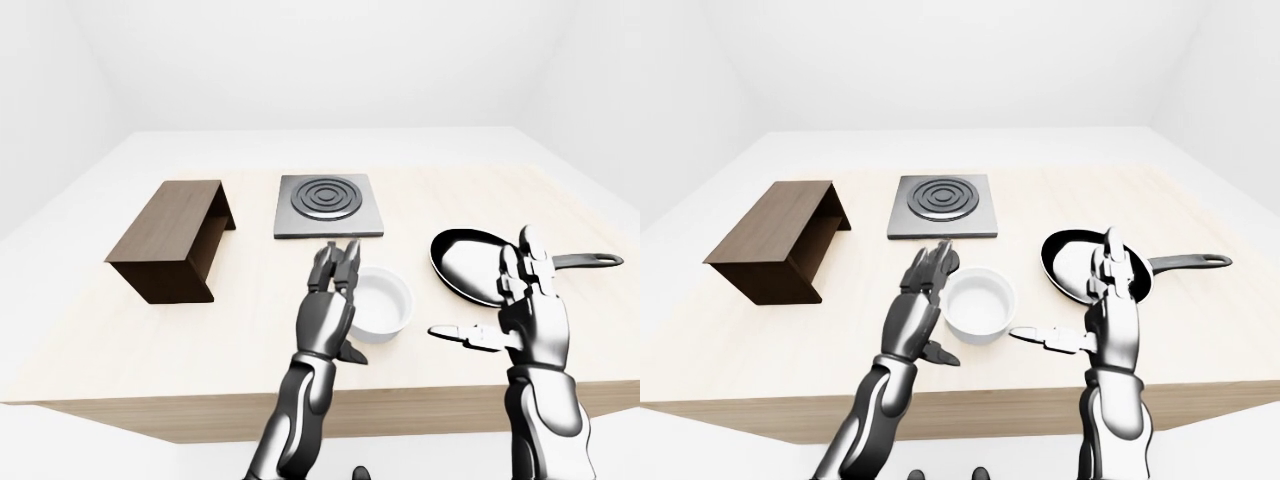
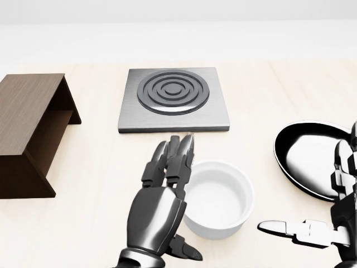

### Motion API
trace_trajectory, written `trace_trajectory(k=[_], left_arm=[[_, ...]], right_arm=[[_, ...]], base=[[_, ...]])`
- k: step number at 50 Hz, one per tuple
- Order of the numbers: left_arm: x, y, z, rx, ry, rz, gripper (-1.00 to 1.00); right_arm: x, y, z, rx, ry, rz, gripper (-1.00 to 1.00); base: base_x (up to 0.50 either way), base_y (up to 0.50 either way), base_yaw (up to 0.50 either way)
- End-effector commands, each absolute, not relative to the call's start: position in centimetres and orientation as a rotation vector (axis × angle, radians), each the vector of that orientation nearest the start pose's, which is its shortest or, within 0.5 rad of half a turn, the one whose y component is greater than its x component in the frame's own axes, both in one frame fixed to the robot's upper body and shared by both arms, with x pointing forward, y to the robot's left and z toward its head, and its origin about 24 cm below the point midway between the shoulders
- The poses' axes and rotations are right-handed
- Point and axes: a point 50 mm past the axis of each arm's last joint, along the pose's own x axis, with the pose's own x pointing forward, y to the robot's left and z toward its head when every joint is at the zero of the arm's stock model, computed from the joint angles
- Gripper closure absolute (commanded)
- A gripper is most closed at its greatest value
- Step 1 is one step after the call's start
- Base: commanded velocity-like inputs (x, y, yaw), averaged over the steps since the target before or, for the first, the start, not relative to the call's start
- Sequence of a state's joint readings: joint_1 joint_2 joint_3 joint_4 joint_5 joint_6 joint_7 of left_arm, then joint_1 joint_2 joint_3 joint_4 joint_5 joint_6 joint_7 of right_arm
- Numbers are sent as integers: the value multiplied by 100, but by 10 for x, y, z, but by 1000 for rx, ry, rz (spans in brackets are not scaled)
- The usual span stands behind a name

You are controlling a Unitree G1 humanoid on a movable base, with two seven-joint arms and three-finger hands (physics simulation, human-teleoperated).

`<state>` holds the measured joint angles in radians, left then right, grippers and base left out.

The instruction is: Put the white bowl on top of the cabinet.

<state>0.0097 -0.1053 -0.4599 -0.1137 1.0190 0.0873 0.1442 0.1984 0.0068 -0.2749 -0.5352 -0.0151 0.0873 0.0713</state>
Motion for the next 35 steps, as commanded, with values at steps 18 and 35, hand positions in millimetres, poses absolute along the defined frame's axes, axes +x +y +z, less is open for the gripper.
trace_trajectory(k=[18,35], left_arm=[[214,-6,60,1186,-401,-297,-100],[221,-10,64,1302,-418,-305,-100]], right_arm=[[182,-231,136,-103,-346,-298,-100],[179,-231,138,-96,-353,-304,-100]], base=[[0,0,0],[0,0,0]])
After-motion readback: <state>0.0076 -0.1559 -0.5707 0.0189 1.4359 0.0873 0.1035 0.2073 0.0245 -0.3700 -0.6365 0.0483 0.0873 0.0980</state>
